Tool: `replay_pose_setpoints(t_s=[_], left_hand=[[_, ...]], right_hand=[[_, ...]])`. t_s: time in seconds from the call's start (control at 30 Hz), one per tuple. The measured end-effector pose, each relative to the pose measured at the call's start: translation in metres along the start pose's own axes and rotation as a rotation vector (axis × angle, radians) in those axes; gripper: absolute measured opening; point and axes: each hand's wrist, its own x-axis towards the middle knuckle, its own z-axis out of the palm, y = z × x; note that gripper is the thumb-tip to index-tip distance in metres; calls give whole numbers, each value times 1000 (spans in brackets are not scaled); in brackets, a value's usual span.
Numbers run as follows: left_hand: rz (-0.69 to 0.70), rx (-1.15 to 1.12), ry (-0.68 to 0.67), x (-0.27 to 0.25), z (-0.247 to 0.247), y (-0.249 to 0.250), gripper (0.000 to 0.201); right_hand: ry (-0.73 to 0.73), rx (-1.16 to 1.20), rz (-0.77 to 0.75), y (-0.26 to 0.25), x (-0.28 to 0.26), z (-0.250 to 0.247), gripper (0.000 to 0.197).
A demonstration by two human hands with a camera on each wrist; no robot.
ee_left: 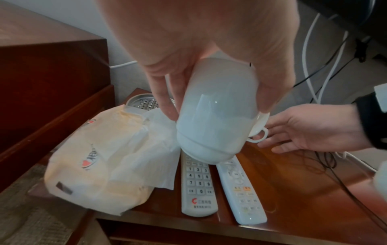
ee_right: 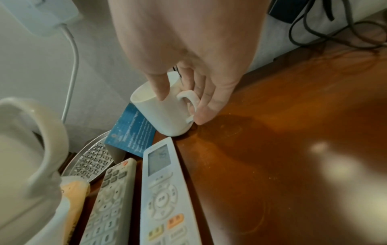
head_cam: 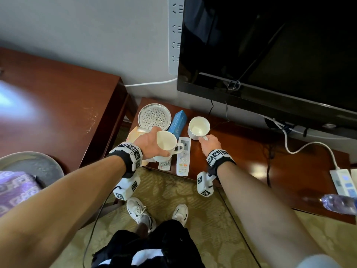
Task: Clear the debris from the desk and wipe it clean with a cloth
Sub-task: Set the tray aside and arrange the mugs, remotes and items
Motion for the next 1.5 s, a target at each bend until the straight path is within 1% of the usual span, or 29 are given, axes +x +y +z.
replay_pose_setpoints(t_s=[0.13,0.23,0.33,0.47,0.57,0.7,0.83,1.0,1.13,1.2,1.33,1.5], left_hand=[[-10,-16,23,-1,-2,-1,83],[-14,-22,33,-2,-3,0,84],[-21,-21,35,-3,-6,2,85],[-31,-7,55,-5,-7,4,86],[-30,-18,62,-8,-7,8,85],[-25,-25,84,-13,-7,14,86],[-21,-24,115,-20,-8,19,88],[-32,-59,156,-36,-8,19,90],[-38,-67,220,-49,-12,15,91],[-42,-97,237,-57,-14,12,90],[-30,-87,259,-70,-25,2,90],[-6,-96,335,-89,-53,-24,86]], right_hand=[[1,-33,9,0,4,5,40],[-36,23,51,4,7,11,42],[-19,138,39,2,11,17,35],[13,217,34,-3,16,17,23],[4,240,35,-3,11,12,24],[-12,222,-30,1,-1,10,23],[9,248,-99,2,-12,9,23],[1,250,-161,-5,-26,7,22],[-11,231,-207,-13,-41,2,24],[-15,221,-225,-17,-50,1,24],[-11,188,-254,-27,-70,4,28],[3,156,-282,-55,-98,18,30]])
